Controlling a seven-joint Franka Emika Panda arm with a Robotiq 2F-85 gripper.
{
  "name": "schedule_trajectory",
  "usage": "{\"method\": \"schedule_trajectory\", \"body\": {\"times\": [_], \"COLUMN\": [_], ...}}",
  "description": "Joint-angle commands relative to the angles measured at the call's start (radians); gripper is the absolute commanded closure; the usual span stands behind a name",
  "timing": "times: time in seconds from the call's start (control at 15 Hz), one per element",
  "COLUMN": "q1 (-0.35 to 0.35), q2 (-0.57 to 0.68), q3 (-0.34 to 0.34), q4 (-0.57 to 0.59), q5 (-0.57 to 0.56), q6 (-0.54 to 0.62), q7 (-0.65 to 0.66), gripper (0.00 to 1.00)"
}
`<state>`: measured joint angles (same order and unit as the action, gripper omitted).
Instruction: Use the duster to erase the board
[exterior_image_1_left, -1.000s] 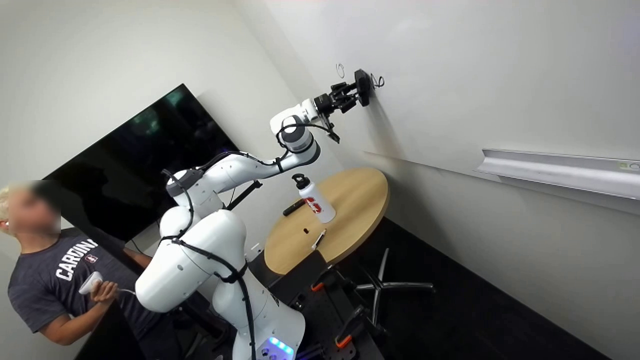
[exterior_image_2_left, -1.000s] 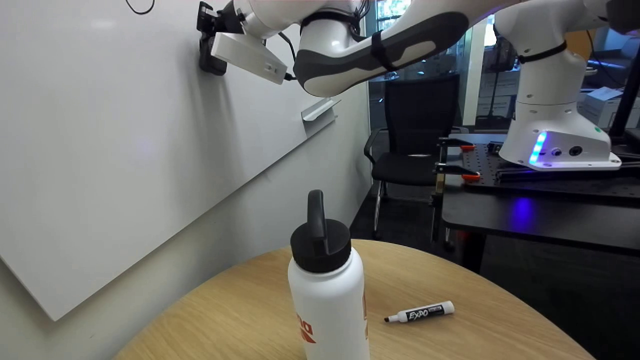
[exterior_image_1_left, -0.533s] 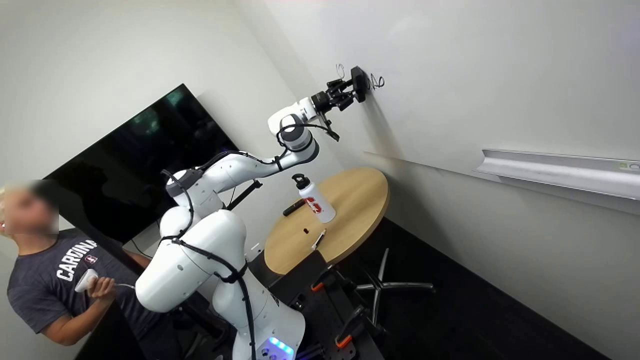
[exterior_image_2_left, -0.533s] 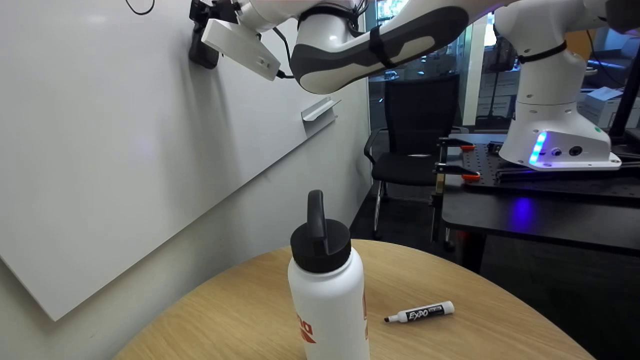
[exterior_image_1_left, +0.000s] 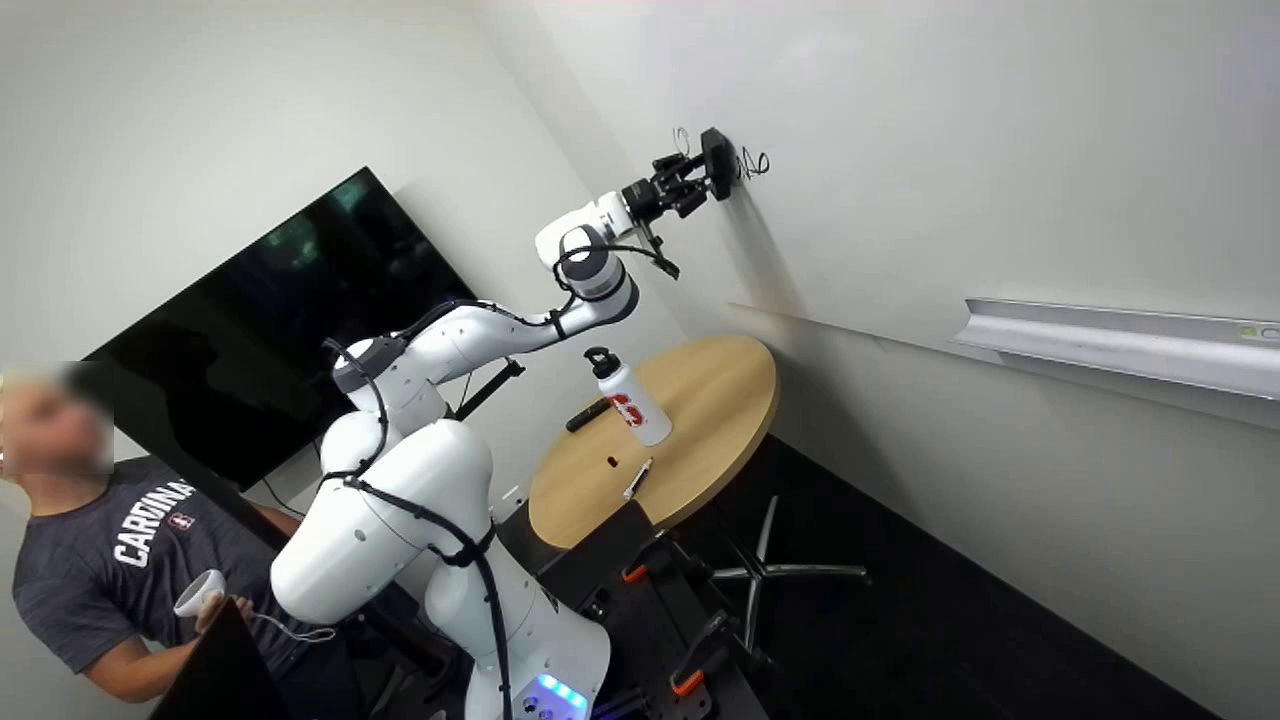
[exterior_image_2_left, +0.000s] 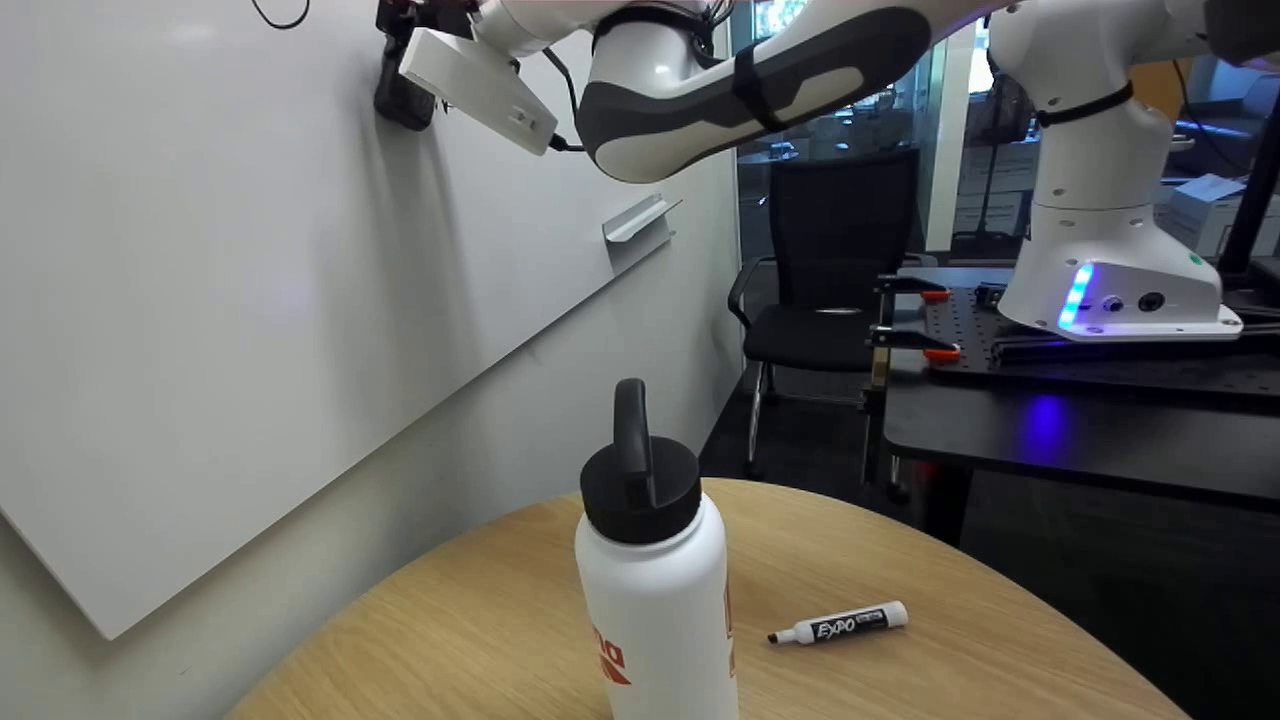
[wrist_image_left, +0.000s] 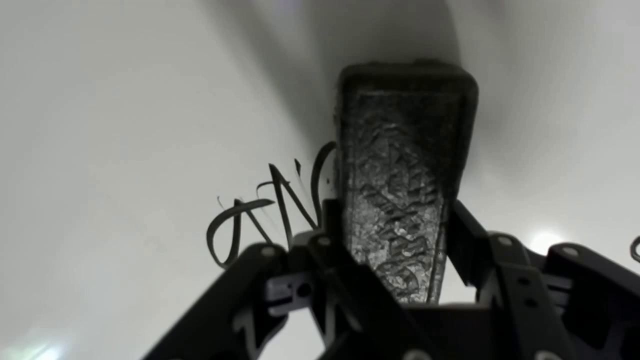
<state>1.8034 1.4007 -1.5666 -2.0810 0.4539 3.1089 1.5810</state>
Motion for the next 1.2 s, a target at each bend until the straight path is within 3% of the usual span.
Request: {"method": "schedule_trajectory", "body": {"times": [0.0, 0.6, 1.13], "q1": [-0.082, -0.131, -0.177], "q2": [-0.041, -0.07, -0.081], "q3": [0.034, 0.09, 0.077], "q4": [0.025, -0.039, -0.067], "q5": [-0.002, -0.014, -0.027], "q6": [0.01, 0.002, -0.049], "q7": [-0.005, -0.025, -0.031], "gripper": [0.73, 0.73, 0.73]}}
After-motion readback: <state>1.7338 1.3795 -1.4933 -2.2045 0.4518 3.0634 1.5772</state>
